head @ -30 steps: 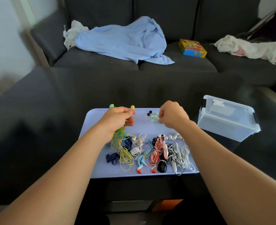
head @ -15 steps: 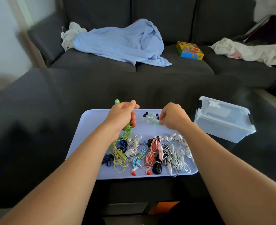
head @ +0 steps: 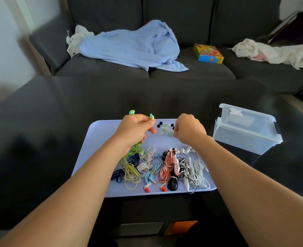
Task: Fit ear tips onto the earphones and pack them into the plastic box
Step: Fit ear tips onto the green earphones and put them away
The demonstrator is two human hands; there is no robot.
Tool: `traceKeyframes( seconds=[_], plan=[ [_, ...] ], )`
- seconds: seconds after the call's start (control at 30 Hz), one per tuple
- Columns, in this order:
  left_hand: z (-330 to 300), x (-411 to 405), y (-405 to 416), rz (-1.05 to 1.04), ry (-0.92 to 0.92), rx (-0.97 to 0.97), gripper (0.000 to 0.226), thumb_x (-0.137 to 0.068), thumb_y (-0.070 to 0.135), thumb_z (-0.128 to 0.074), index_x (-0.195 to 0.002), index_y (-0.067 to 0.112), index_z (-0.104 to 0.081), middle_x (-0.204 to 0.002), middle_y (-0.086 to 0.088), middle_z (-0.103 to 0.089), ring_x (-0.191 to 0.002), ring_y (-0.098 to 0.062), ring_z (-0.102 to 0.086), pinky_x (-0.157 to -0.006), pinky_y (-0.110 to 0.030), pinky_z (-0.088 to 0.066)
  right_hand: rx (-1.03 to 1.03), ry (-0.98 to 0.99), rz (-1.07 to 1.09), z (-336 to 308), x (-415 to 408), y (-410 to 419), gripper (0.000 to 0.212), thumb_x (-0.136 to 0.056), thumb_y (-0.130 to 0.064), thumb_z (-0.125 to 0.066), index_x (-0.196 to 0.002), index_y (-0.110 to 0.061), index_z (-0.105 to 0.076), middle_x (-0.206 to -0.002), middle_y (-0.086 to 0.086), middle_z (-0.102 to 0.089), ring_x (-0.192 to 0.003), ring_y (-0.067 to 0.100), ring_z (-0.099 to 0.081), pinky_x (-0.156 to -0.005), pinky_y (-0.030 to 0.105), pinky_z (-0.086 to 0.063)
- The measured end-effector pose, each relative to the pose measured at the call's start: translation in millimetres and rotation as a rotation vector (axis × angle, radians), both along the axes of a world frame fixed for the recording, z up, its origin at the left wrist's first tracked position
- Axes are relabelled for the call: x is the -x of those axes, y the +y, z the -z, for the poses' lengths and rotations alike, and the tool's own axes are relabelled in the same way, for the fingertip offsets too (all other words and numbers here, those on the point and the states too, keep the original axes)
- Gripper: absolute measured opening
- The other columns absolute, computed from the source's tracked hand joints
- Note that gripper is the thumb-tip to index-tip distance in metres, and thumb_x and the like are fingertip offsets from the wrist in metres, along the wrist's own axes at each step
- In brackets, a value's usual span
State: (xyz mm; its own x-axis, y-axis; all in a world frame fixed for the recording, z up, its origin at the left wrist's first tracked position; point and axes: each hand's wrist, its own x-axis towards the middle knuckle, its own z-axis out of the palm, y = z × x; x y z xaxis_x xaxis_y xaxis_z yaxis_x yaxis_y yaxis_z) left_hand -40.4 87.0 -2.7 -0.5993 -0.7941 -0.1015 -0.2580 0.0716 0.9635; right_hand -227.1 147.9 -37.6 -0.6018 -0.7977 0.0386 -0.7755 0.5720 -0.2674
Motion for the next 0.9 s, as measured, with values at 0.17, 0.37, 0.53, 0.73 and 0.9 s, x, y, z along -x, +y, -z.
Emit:
traceKeyframes(
  seconds=[0.17,0.37,0.53,0.73,0.9],
  plan=[
    [-0.1,-1.9,-0.6,0.003,-0.032,0.029,0.010,-0.099,0.021,-0.061,-0.099,0.014,-0.068,-0.077,0.003,-0.074,-0.050,-0.012,-0.040,-0.047,-0.024,-0.041,0.140,-0.203,-0.031,-14.8,2.8,-0.9,0.009,-0.085,-0.010,-0.073,-0.076,-0.012,-0.072,-0.077,0.004,-0.070,-0.066,0.016,-0.067,-0.062,0.029,-0.058],
    [-4.3,-1.0,1.1,0.022,-0.068,0.029,0.016,-0.100,0.025,-0.058,-0.103,0.012,-0.067,-0.079,0.003,-0.070,-0.049,-0.011,-0.042,-0.048,-0.024,-0.040,0.437,-0.878,-0.080,-47.5,-21.1,1.6,0.010,-0.093,-0.015,-0.070,-0.094,-0.007,-0.076,-0.086,0.007,-0.077,-0.073,0.014,-0.075,-0.062,0.020,-0.057],
    [-6.1,-3.2,2.8,0.099,-0.075,0.013,0.028,-0.104,0.031,-0.048,-0.105,0.013,-0.069,-0.078,0.002,-0.068,-0.052,-0.012,-0.043,-0.049,-0.024,-0.041,0.469,-1.202,-0.087,-47.1,-26.2,2.0,0.018,-0.095,-0.016,-0.068,-0.104,-0.003,-0.074,-0.091,0.010,-0.075,-0.080,0.018,-0.072,-0.067,0.023,-0.057],
    [-5.5,-4.2,1.0,0.095,-0.022,-0.005,0.039,-0.108,0.027,-0.035,-0.102,0.007,-0.068,-0.077,-0.004,-0.064,-0.054,-0.014,-0.044,-0.048,-0.026,-0.039,0.453,-1.343,-0.089,-43.5,-25.8,2.3,0.017,-0.096,-0.016,-0.067,-0.105,-0.004,-0.073,-0.095,0.013,-0.073,-0.085,0.020,-0.067,-0.072,0.026,-0.057],
    [-5.0,-1.0,0.9,0.033,0.021,-0.080,0.038,-0.108,0.027,-0.035,-0.096,0.008,-0.066,-0.074,-0.003,-0.061,-0.051,-0.013,-0.044,-0.046,-0.025,-0.039,0.474,-1.379,-0.116,-41.7,-30.7,1.4,0.014,-0.096,-0.012,-0.065,-0.105,-0.002,-0.071,-0.098,0.015,-0.076,-0.088,0.018,-0.072,-0.070,0.021,-0.056]
  ],
)
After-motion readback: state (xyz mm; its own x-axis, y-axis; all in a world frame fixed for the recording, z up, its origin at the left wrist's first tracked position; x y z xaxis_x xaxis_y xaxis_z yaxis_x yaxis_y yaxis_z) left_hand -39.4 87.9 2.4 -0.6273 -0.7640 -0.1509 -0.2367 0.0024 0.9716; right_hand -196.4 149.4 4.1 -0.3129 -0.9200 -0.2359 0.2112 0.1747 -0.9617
